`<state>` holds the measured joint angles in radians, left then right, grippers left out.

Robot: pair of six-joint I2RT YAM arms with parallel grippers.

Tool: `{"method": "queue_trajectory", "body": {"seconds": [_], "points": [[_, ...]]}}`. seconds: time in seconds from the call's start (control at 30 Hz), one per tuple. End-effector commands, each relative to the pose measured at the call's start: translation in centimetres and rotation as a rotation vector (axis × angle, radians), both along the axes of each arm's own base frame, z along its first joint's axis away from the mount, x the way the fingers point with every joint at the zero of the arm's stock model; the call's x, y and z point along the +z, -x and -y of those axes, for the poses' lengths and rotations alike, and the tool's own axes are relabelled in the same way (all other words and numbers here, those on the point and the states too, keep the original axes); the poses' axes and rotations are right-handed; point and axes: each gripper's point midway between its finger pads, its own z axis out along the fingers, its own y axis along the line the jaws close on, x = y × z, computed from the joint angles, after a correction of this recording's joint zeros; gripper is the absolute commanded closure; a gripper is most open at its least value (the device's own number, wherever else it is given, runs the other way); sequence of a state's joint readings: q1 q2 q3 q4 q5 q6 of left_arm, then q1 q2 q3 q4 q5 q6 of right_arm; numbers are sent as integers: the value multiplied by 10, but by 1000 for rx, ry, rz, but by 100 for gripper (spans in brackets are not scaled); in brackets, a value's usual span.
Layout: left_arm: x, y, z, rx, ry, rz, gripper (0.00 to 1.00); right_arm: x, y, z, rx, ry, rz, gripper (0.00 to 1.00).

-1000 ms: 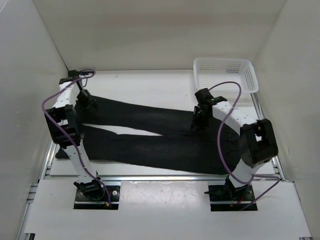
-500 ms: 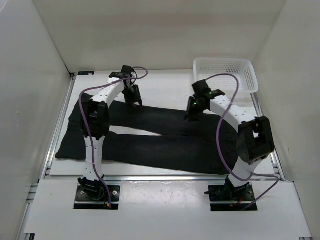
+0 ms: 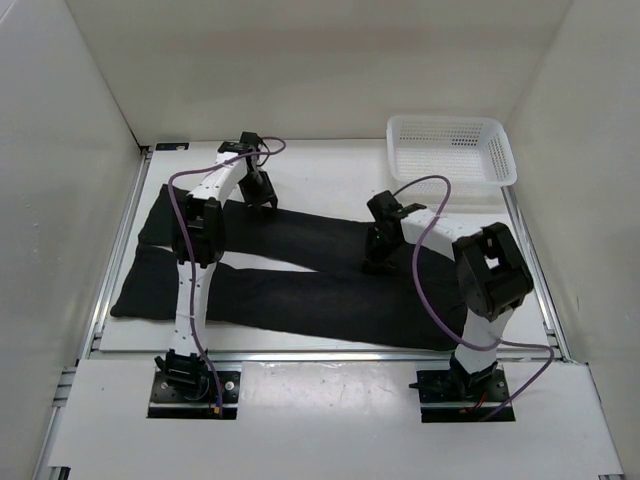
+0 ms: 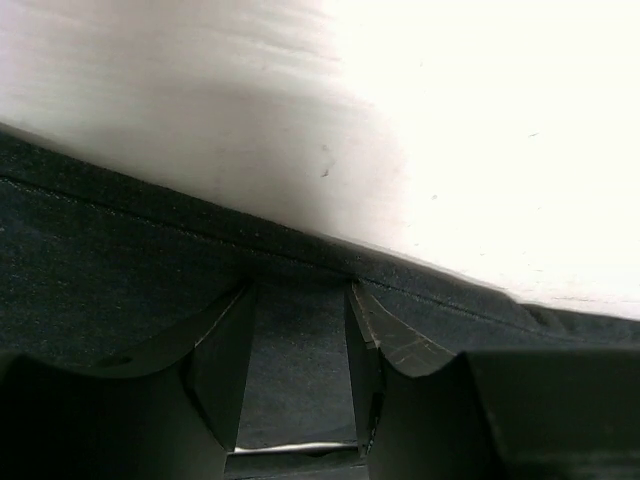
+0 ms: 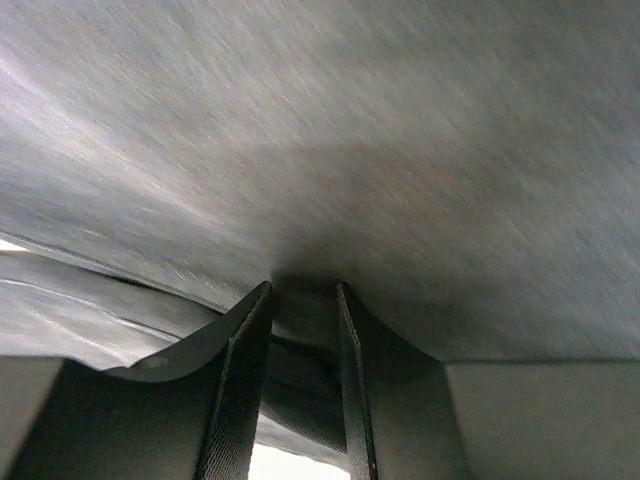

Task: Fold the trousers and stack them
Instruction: Flatten the trousers out

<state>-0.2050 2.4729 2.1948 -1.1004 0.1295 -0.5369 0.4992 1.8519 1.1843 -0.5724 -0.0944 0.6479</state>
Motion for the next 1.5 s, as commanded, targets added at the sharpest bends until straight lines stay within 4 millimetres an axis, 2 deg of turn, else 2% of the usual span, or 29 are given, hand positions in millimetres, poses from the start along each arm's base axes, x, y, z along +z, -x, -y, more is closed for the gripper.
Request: {"method": "queue_trajectory", "body": {"seconds": [0.0,0.1,0.17,0.23,0.3,0.33,0.4,0.43,0.47,0.5,0.53,0.57,0.6,0.63,0.67,0.7,0.73,0.83,0.97,1.03,1.07,1.13,1.2,1.33,1.37,1.43,1.47], "points": [[-1,-13,1,-5,-17,32,48,-5,30,24,-18,94,-30,63],[7,-23,4,-30,-6,63,48,-1,34,28,-7,104,-23,66],[24,-30,5,-41,-3,99,47,5,31,35,-17,131,8,66],[57,-29,4,-54,2,147,45,28,23,38,-21,136,76,66],[80,-24,-1,-70,-13,185,42,43,15,50,-59,189,142,64],[112,-22,-3,-64,-14,250,41,58,14,56,-81,202,175,61],[119,-10,-23,-42,-47,244,41,73,8,71,-129,238,224,57],[141,0,-27,-36,-53,277,44,84,9,82,-154,256,251,57],[144,5,-36,-29,-57,283,49,85,10,88,-172,255,254,57],[123,25,-46,-29,-72,215,55,90,11,103,-214,255,258,57],[120,35,-47,-29,-74,202,61,88,15,109,-234,247,244,57],[130,47,-52,-24,-84,220,73,85,19,116,-252,240,226,57],[106,68,-55,-28,-94,156,78,73,26,124,-273,213,179,59],[99,77,-56,-29,-95,144,82,65,30,127,-289,191,150,61],[102,87,-52,-38,-59,163,85,59,27,135,-323,163,138,64],[81,102,-46,-52,-19,129,85,48,35,137,-337,140,99,64],[72,110,-47,-52,-21,112,87,43,34,132,-343,83,81,65],[42,130,-48,-35,-40,21,89,30,29,141,-414,30,35,65],[10,126,-54,-10,-91,-50,89,9,13,159,-503,24,-24,65],[8,113,-52,-9,-90,-40,89,-1,6,168,-528,53,-53,65],[0,110,-52,-10,-92,-55,89,1,-3,171,-544,63,-38,65],[2,98,-48,-11,-80,-37,89,-6,-12,175,-555,77,-55,65],[-7,91,-50,-2,-73,-51,89,-1,-31,181,-563,100,-27,65],[-7,72,-51,-4,-75,-54,89,-3,-53,188,-567,128,-27,65],[7,61,-50,-13,-73,-23,89,5,-66,188,-569,121,-3,65],[14,52,-48,-13,-71,-13,89,9,-75,191,-551,134,11,65],[29,40,-48,-18,-76,30,89,14,-82,191,-552,132,20,65]]}}
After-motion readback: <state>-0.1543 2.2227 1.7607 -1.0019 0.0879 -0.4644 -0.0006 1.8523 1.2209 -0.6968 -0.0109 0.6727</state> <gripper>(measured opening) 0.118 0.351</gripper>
